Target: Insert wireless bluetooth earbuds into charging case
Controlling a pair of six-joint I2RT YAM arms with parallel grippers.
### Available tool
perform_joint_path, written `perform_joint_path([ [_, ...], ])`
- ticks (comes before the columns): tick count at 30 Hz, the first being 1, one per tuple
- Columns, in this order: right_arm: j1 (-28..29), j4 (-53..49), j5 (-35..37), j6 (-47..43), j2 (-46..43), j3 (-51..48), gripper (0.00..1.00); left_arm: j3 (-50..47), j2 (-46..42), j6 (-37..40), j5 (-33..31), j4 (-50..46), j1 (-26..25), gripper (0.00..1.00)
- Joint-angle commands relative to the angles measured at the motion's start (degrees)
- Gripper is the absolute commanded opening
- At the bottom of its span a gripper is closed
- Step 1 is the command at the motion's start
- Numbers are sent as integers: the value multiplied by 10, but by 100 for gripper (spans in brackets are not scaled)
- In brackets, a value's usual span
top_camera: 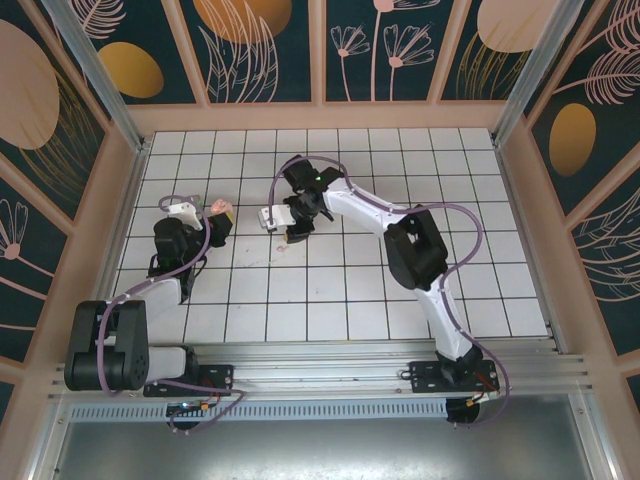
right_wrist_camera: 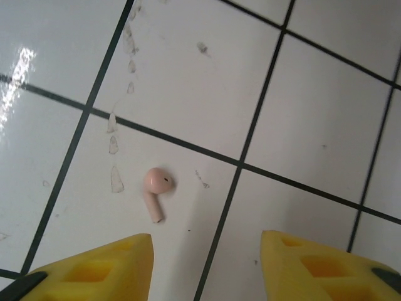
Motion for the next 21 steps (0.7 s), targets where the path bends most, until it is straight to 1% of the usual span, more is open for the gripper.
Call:
perform_joint_path([
  [1, 8, -51, 5, -51, 26, 36, 48, -8, 1, 0, 2, 20, 6, 9],
  [13, 26, -94, -18, -51, 98, 108, 44, -8, -9, 11, 0, 4, 7, 9],
  [21, 29, -104, -22, -48, 121, 126, 43, -6, -11, 20, -2, -2, 7, 9],
])
